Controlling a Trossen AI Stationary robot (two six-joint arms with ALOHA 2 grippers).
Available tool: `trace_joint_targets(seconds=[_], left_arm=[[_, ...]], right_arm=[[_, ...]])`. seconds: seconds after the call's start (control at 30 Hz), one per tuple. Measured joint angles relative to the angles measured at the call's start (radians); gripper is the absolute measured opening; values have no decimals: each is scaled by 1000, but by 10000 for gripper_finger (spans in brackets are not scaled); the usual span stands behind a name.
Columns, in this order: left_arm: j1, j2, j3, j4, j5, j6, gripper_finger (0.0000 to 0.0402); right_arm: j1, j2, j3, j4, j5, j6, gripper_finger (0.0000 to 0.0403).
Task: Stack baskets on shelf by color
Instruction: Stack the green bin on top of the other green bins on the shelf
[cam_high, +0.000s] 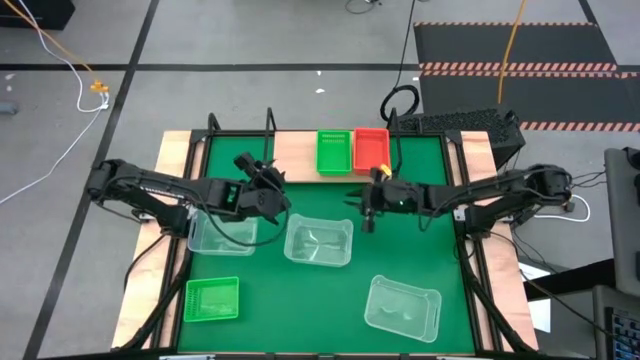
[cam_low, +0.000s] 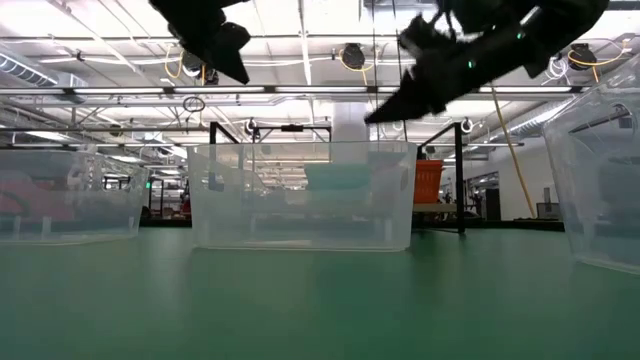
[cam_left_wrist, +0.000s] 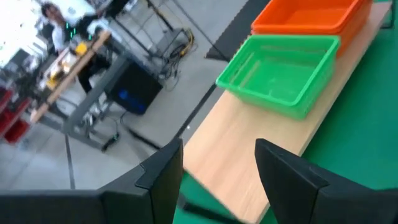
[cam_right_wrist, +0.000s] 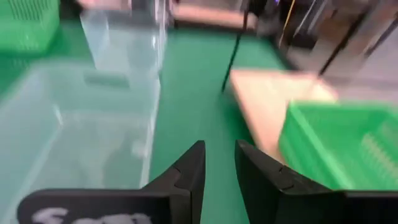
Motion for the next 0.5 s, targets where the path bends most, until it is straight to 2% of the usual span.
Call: trace_joint_targets(seconds=[0.1,0.17,0.3,0.33,0.4,0.5], left_arm=[[0,-32,0,-127,-2,-130,202],[-1,-58,0,-244,0,-245,202],[-33,-102,-3,-496,28,-567,202],[-46,-106,-7,-531,62,-629,202],[-85,-110,-23,-591,196,-691,202],[-166,-110,-30,-573,501,-846,202]], right_arm=[[64,-12,0,131,73,-48,79],[88,-13,3,195,82,-86,79],[118,-39,0,243,83,-124,79],[122,-48,1,271,73,-148,79],[129,-68,1,298,40,-208,79],[132,-94,1,319,-41,-240,79]])
